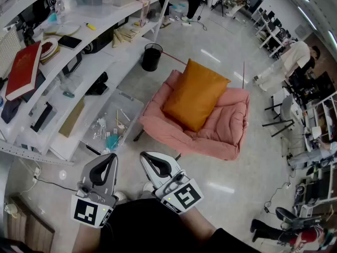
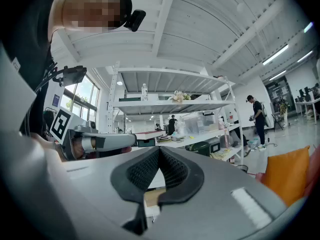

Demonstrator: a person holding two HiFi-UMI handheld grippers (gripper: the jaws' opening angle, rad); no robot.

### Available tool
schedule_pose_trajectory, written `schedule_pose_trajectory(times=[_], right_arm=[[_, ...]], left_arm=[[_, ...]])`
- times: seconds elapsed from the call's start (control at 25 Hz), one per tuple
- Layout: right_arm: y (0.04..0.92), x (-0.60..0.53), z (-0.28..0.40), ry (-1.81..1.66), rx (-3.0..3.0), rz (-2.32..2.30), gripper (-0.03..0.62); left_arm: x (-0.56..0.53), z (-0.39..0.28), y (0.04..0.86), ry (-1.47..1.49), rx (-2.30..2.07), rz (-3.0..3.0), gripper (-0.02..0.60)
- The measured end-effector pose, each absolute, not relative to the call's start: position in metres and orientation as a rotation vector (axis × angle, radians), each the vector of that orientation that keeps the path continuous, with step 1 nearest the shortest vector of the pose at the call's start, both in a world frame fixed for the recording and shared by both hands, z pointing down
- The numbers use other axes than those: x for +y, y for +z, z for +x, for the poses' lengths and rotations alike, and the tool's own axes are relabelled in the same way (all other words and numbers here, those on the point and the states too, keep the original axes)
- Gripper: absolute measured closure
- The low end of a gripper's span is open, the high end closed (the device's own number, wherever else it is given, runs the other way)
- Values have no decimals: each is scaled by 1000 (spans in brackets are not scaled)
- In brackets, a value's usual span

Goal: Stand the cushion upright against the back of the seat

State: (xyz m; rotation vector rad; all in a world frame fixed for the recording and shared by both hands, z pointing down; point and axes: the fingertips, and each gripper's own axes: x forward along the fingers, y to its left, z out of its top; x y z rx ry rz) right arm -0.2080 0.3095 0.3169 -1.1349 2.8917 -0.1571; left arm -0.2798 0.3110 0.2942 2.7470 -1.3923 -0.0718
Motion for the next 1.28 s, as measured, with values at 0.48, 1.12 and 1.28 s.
schedule_pose_trajectory(times=[0.48,1.12,1.28], right_arm=[[314,300,-164,-131,2862,-1152,591],[327,295,-14,-240,2702,-1244,591],[333,288,6,-261,2673,-1290,591]], left_arm=[[305,-231,298,-57,-1288,2755,566],[292,-110,304,39,-1256,2784,566],[282,-93,309,57,-1222,2795,565]])
